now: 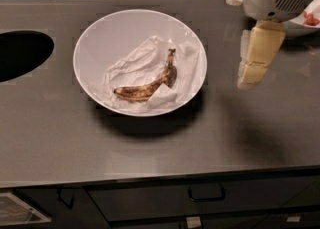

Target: Pick banana from white bowl

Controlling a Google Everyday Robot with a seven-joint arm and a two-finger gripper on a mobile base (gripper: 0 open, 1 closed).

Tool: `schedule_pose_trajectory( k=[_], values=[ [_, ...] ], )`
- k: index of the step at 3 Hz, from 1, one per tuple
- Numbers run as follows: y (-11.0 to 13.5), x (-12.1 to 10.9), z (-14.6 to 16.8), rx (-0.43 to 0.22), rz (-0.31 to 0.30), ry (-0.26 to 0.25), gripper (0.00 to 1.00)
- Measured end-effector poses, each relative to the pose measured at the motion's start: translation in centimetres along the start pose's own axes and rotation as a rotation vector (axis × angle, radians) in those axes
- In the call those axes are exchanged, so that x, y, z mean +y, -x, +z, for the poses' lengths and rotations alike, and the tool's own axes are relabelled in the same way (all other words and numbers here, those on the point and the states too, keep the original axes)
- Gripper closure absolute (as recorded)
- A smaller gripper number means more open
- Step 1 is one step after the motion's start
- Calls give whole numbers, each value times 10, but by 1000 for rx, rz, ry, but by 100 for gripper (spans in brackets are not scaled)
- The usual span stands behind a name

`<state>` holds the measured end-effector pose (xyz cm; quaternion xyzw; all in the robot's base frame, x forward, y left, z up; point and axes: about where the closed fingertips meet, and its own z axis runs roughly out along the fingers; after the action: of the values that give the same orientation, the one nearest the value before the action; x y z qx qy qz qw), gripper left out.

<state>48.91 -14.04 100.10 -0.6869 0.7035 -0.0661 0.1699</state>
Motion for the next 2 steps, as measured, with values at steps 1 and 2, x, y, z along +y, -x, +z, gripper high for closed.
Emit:
schedule_pose_trajectory(
  k=[1,2],
  values=[
    [22,-19,9,-4,-61,3,0],
    [39,-33,20,-14,-109,15,0]
  ],
)
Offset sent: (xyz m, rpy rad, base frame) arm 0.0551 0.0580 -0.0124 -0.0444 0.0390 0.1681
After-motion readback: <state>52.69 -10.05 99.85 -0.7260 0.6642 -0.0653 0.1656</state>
